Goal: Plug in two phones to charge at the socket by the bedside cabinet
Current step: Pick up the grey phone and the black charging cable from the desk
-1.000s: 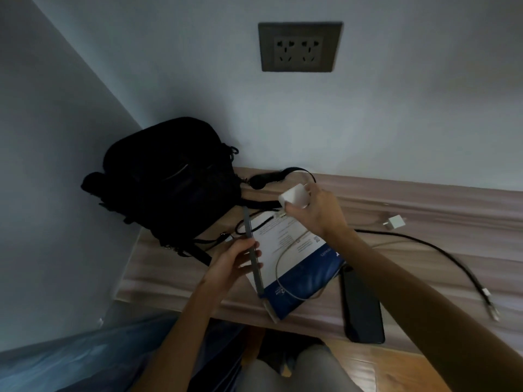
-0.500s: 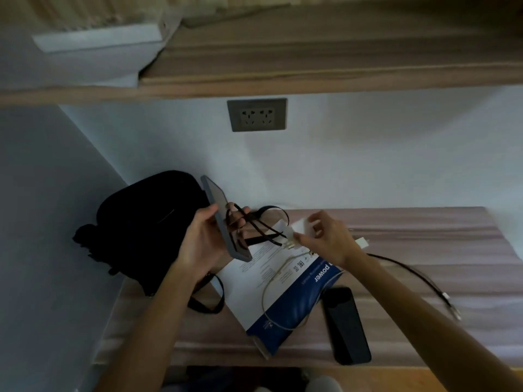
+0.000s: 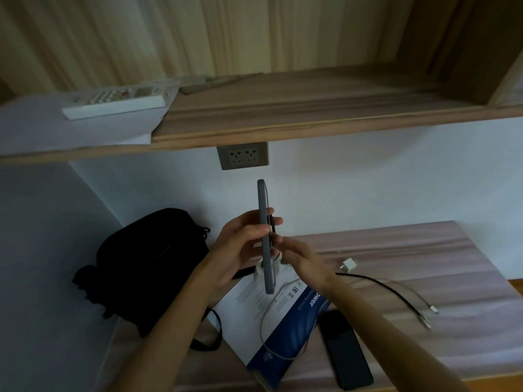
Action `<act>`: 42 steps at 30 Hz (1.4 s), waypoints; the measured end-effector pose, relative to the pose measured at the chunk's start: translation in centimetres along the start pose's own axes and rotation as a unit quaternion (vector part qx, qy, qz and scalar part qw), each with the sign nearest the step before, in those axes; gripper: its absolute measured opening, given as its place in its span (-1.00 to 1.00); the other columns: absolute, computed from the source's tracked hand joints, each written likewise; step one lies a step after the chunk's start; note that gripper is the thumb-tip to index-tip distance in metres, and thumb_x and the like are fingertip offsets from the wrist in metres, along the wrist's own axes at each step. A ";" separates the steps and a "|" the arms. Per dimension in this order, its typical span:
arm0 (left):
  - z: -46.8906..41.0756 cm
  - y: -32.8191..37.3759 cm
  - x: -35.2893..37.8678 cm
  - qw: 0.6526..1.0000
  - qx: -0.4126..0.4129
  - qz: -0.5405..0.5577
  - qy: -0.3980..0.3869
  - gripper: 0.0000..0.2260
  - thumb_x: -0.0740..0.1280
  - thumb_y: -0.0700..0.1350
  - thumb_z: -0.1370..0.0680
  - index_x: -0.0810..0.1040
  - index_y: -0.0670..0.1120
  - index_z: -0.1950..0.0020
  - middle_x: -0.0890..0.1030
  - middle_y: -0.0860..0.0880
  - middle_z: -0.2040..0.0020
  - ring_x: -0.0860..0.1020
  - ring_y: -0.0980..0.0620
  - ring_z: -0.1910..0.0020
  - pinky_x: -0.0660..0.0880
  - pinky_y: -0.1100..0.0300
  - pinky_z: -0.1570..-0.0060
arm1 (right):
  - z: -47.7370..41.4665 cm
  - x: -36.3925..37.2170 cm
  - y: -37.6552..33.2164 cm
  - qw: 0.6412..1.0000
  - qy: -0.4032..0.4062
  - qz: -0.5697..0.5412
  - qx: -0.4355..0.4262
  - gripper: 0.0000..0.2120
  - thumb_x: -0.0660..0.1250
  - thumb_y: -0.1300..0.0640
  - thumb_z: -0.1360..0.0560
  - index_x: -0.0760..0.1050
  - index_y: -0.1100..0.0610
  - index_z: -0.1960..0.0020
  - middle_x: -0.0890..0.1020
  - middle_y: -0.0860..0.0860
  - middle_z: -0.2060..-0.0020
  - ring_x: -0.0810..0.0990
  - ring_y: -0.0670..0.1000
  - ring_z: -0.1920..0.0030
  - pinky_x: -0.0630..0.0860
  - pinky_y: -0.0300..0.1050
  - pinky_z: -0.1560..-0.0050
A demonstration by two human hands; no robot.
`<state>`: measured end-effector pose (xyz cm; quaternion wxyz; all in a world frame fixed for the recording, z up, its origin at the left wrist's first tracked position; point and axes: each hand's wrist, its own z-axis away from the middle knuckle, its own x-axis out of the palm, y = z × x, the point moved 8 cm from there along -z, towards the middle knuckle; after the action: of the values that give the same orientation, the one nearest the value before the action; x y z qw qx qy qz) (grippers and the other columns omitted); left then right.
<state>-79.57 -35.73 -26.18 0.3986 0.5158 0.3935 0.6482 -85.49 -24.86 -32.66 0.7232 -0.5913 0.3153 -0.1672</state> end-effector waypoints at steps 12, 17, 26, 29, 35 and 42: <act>0.1 5.1 -0.6 0.999 0.044 0.008 0.004 -0.38 0.44 0.01 -0.33 0.50 -0.20 -0.34 0.60 -0.22 -0.23 0.64 -0.06 0.09 0.61 -0.01 0.12 | 3.1 0.6 1.4 0.994 0.075 0.011 -0.078 -0.73 0.22 0.15 -0.58 0.40 0.26 0.25 0.42 -0.04 0.41 0.39 -0.09 0.37 0.34 -0.17 0.31; 0.4 6.7 -1.0 0.998 0.058 -0.008 -0.007 -0.41 0.43 0.03 -0.32 0.52 -0.17 -0.31 0.64 -0.21 -0.21 0.65 -0.05 0.09 0.62 -0.01 0.13 | 4.3 -1.2 6.8 0.983 0.125 0.132 0.005 -0.60 0.28 0.00 -0.62 0.45 0.13 0.35 0.44 -0.10 0.51 0.39 -0.15 0.48 0.42 0.05 0.39; 2.5 7.8 4.7 0.983 0.056 -0.085 -0.156 -0.41 0.35 -0.04 -0.43 0.43 -0.25 -0.42 0.63 -0.21 -0.22 0.63 -0.08 0.02 0.60 -0.04 0.03 | 0.5 0.2 0.7 0.994 0.077 0.076 -0.002 -0.38 0.49 0.03 -0.45 0.31 -0.07 -0.42 0.54 -0.18 -0.14 0.56 -0.19 0.08 0.52 -0.28 0.03; 3.8 7.7 6.6 0.975 0.049 -0.076 -0.205 -0.40 0.32 -0.05 -0.46 0.39 -0.27 -0.45 0.64 -0.19 -0.21 0.63 -0.07 0.01 0.60 -0.06 -0.01 | -0.1 0.5 -1.6 0.994 0.090 0.052 -0.032 -0.59 0.44 0.23 -0.45 0.37 -0.14 -0.11 0.50 -0.20 0.14 0.52 -0.22 0.15 0.46 -0.34 0.08; 5.6 7.6 7.9 0.964 0.054 -0.063 -0.252 -0.48 0.28 -0.09 -0.48 0.45 -0.22 -0.43 0.60 -0.24 -0.24 0.64 -0.07 0.00 0.60 -0.02 0.03 | -0.1 0.3 -3.1 0.990 0.127 0.058 0.018 -0.67 0.32 0.35 -0.53 0.29 0.10 0.30 0.55 0.04 0.19 0.58 0.25 -0.05 0.51 0.24 -0.18; 5.4 8.4 6.2 0.972 0.082 -0.090 -0.200 -0.46 0.31 -0.04 -0.47 0.44 -0.19 -0.43 0.61 -0.21 -0.30 0.64 -0.10 -0.03 0.60 -0.04 -0.02 | 0.7 -0.6 -2.1 0.981 0.184 0.057 0.027 -0.64 0.20 0.07 -0.64 0.44 0.16 0.29 0.51 0.09 0.40 0.46 0.05 0.36 0.43 -0.01 0.26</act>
<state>-76.13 -32.59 -15.36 0.4820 0.6286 0.4027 0.4587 -85.21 -24.50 -30.44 0.6770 -0.5119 0.4713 -0.2397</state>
